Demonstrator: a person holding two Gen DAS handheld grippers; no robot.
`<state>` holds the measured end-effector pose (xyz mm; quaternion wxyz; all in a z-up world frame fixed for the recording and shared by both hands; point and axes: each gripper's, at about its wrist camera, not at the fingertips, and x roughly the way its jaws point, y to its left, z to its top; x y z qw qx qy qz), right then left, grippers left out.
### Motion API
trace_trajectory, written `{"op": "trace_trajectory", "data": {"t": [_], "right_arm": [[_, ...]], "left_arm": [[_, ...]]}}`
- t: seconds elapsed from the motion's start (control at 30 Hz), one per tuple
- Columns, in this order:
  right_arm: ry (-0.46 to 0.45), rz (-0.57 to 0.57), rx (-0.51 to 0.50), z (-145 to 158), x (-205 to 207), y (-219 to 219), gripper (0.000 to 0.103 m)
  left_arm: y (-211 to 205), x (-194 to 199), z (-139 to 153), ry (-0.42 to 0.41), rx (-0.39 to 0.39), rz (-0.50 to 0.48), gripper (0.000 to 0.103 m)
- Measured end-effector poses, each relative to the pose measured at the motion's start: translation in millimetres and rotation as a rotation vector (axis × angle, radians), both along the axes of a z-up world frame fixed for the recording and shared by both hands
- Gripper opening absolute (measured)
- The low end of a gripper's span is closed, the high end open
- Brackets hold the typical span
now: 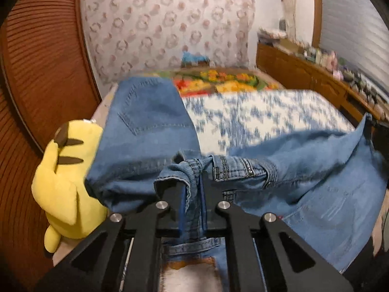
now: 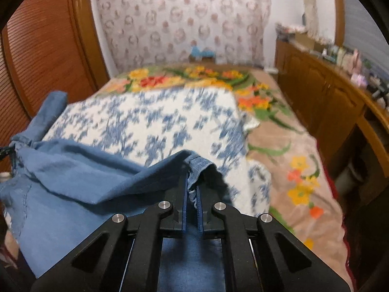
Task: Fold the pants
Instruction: 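Open both tools and release the jeans onto the pillow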
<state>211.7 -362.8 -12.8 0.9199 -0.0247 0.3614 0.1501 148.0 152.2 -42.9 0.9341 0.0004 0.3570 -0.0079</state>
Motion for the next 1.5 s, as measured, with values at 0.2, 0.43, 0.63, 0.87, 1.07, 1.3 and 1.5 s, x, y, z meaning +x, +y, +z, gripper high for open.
{"op": "trace_trajectory", "data": {"t": [0.2, 0.43, 0.63, 0.87, 1.07, 1.3, 1.5], "right_arm": [[-0.073, -0.096, 0.024, 25.2, 4.3, -15.1, 0.003], [-0.005, -0.205, -0.078, 9.0, 35.2, -11.2, 0.003], [0.022, -0.196, -0.115, -8.6, 42.0, -4.6, 0.003], [0.005, -0.201, -0.119, -5.2, 26.8, -10.2, 0.029], [-0.020, -0.170, -0.090, 5.6, -12.9, -18.3, 0.041], [-0.038, -0.122, -0.075, 6.1, -79.8, -21.4, 0.050], [-0.006, -0.120, -0.054, -7.7, -123.2, -30.2, 0.051]], "left_arm": [[-1.0, 25.4, 25.3, -0.059, -0.026, 0.020, 0.007], [-17.6, 55.8, 9.0, -0.015, 0.008, 0.013, 0.012], [-16.0, 40.2, 8.9, -0.016, -0.032, -0.002, 0.033], [-29.4, 18.9, 24.6, -0.070, 0.024, -0.015, 0.060], [-45.3, 1.7, 31.8, -0.095, 0.004, -0.066, 0.060], [-82.4, -21.5, 22.3, -0.111, -0.049, -0.137, 0.060], [-123.2, -33.7, 6.7, -0.084, -0.061, -0.201, 0.060]]}}
